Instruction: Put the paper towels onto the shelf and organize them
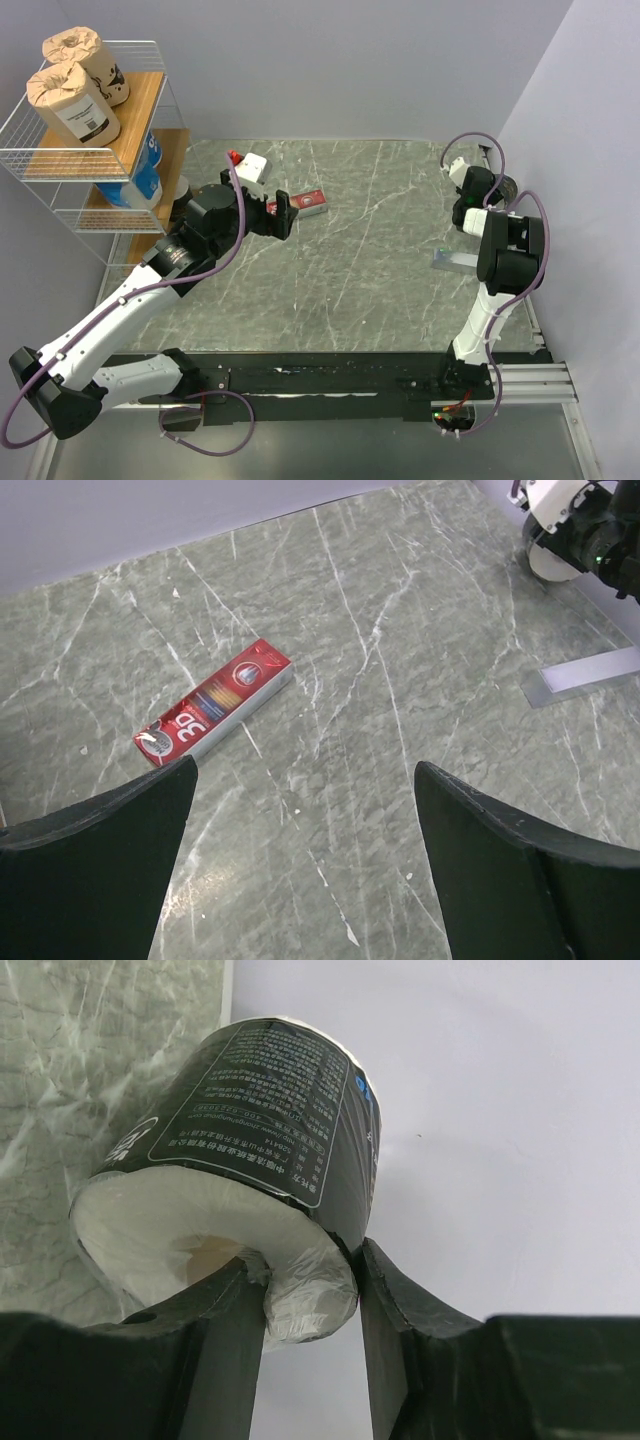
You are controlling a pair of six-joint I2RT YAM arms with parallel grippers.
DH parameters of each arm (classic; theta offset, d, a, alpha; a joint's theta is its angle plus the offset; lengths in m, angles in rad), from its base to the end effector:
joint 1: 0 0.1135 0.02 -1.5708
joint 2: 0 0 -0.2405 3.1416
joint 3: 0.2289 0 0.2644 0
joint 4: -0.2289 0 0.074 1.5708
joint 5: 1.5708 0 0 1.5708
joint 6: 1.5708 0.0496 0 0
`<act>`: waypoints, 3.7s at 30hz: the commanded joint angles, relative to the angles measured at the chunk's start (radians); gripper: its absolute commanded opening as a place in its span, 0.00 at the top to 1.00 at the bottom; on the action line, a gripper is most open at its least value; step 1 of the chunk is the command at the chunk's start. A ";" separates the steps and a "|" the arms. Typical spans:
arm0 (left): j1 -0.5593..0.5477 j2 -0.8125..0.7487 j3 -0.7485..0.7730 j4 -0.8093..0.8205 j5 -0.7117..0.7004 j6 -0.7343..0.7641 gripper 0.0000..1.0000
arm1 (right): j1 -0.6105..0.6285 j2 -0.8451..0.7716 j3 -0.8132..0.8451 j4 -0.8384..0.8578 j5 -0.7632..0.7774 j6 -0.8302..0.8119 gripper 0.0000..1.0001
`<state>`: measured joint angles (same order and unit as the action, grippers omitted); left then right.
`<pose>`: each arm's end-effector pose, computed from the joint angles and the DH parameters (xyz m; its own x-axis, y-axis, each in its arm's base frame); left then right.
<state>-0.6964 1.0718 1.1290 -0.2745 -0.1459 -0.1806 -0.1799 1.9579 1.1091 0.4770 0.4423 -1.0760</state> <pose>0.2185 -0.1733 0.3728 -0.2571 -0.0166 -0.9662 0.4875 0.8611 -0.1446 0.4259 -0.0990 0.1394 -0.6573 -0.6889 -0.3056 -0.0515 0.4456 -0.8938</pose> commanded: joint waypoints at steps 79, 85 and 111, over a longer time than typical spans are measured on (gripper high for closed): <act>-0.310 0.519 0.267 -0.192 -0.026 -0.217 0.07 | 0.734 -1.350 -0.353 -1.130 -0.088 1.484 0.25; -0.321 0.588 0.281 -0.195 -0.006 -0.218 0.09 | 0.734 -1.378 -0.379 -1.129 -0.063 1.495 0.15; -0.321 0.648 0.227 -0.233 -0.119 -0.235 0.14 | 0.734 -1.430 -0.362 -1.144 -0.031 1.467 0.06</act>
<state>-1.0096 1.7397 1.3617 -0.5041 -0.2386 -0.3912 0.5575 0.5373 0.7258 -0.6750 0.3824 0.3977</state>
